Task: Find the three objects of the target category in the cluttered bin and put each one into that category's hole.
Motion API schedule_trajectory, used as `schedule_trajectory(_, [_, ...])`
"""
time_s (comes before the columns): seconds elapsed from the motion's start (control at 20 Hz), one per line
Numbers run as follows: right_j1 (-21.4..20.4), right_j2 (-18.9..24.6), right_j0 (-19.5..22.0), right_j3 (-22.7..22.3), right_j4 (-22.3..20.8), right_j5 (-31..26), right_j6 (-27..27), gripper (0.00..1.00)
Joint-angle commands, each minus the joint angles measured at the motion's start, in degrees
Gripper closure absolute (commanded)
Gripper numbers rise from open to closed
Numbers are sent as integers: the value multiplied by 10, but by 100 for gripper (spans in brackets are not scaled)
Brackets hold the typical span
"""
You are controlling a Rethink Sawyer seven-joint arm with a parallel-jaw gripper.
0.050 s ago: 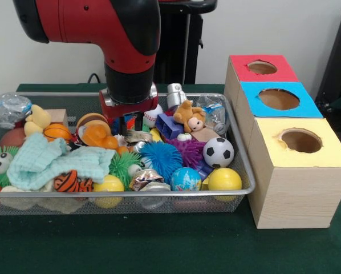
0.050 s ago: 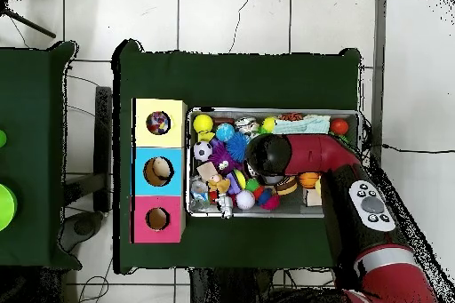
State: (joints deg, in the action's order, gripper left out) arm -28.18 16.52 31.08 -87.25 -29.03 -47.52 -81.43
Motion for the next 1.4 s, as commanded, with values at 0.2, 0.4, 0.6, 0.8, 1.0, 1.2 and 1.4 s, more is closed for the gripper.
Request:
schedule_trajectory(0.2, [23,68,-17,60,30,85,-30,100])
schedule_trajectory(0.4, [-2,73,-28,38,64,59,-51,100])
schedule_trajectory(0.6, [-23,57,-56,14,108,42,-110,100])
schedule_trajectory(0.8, [-39,43,-76,6,148,17,-129,100])
schedule_trajectory(1.0, [-32,45,-83,3,195,7,-124,100])
schedule_trajectory(1.2, [-16,43,-93,-3,235,27,-125,100])
schedule_trajectory(1.4, [-10,34,-100,-5,255,39,-112,100])
